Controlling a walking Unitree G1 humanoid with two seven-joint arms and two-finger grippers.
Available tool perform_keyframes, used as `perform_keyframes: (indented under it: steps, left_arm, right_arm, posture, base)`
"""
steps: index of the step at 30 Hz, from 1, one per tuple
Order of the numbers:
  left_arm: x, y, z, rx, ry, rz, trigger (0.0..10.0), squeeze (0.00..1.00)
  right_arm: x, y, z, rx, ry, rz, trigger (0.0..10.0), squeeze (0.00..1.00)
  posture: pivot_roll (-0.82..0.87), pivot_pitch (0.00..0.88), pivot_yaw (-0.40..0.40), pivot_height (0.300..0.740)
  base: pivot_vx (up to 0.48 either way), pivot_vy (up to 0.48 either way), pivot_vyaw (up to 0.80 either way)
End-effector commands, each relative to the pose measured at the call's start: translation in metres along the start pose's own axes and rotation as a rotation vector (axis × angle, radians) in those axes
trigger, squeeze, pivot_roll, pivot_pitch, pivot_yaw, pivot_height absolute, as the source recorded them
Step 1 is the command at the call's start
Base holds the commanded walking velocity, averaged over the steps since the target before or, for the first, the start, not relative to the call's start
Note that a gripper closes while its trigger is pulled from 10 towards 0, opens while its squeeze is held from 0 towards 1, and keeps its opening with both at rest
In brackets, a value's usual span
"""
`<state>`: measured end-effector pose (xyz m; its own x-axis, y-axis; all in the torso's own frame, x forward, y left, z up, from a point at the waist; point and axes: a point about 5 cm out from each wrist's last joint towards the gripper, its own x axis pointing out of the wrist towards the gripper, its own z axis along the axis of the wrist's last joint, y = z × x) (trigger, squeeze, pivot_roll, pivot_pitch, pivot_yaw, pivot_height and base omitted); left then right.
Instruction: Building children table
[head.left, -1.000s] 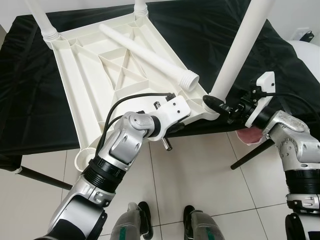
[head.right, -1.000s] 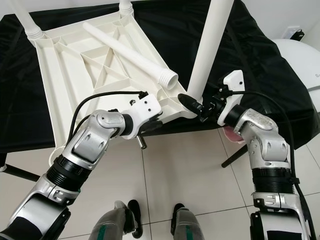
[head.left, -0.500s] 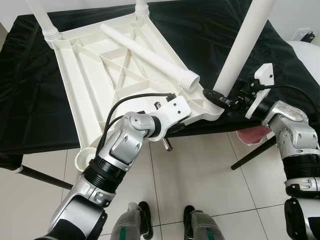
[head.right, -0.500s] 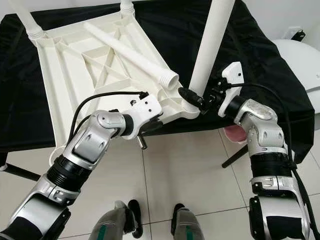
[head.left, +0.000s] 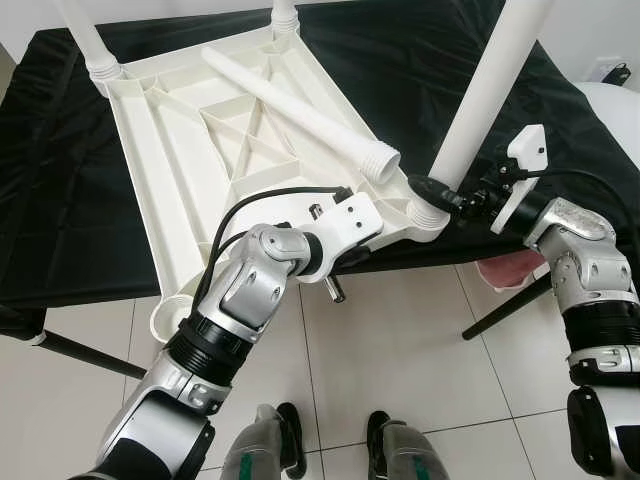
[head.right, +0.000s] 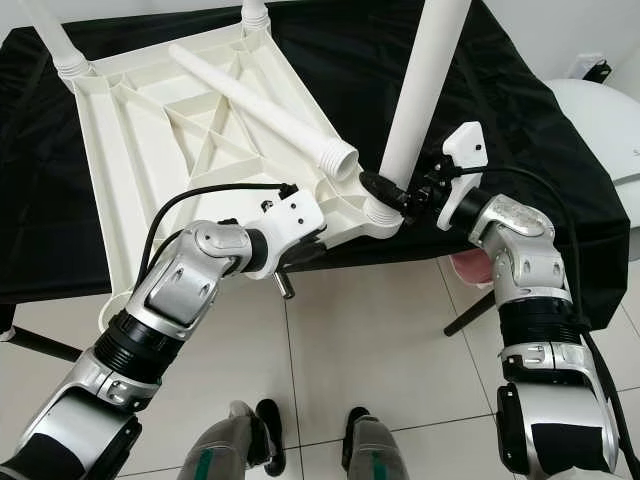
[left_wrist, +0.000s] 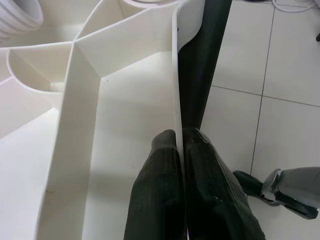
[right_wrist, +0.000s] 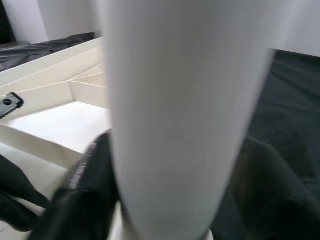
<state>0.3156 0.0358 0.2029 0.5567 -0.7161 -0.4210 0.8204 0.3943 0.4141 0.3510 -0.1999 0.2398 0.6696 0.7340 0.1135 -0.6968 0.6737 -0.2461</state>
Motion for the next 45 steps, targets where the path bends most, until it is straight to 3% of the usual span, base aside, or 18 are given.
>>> perform_keyframes:
  steps: [1, 8, 9, 10, 23, 36, 45]
  left_arm:
    - [-0.005, 0.008, 0.016, 0.054, -0.053, 0.115, 10.0, 0.0]
    - [-0.006, 0.009, 0.017, 0.051, -0.053, 0.116, 10.0, 0.0]
    - [-0.006, 0.009, 0.017, 0.051, -0.053, 0.117, 10.0, 0.0]
    - [-0.006, 0.009, 0.017, 0.049, -0.054, 0.118, 10.0, 0.0]
    - [-0.006, 0.01, 0.016, 0.044, -0.052, 0.124, 10.0, 0.0]
    - [-0.006, 0.009, 0.016, 0.049, -0.052, 0.125, 10.0, 0.0]
    - [-0.005, 0.009, 0.016, 0.046, -0.051, 0.126, 10.0, 0.0]
  right_arm:
    - [0.0, -0.001, 0.001, -0.012, 0.004, 0.004, 0.0, 0.0]
    - [-0.001, 0.001, -0.001, -0.001, -0.008, 0.005, 0.0, 0.0]
    - [-0.001, 0.003, -0.001, 0.009, -0.014, 0.001, 2.7, 0.0]
    - [0.0, 0.006, -0.002, 0.027, -0.023, -0.005, 10.0, 0.0]
    - [0.006, 0.021, 0.001, 0.101, -0.093, -0.086, 10.0, 0.0]
    - [0.007, 0.023, 0.011, 0.102, -0.133, -0.209, 10.0, 0.0]
    - [0.014, 0.041, 0.015, 0.102, -0.167, -0.335, 10.0, 0.0]
  posture:
    - [-0.14, 0.202, 0.05, 0.74]
    - [-0.14, 0.209, 0.05, 0.74]
    - [-0.14, 0.209, 0.05, 0.74]
    - [-0.14, 0.209, 0.05, 0.74]
    - [-0.14, 0.212, 0.049, 0.74]
    - [-0.14, 0.212, 0.049, 0.74]
    - [-0.14, 0.211, 0.05, 0.74]
  base:
    - [0.0, 0.0, 0.0]
    - [0.0, 0.0, 0.0]
    - [0.0, 0.0, 0.0]
    - [0.0, 0.0, 0.0]
    - [0.0, 0.0, 0.0]
    - [0.0, 0.0, 0.0]
    - [0.0, 0.0, 0.0]
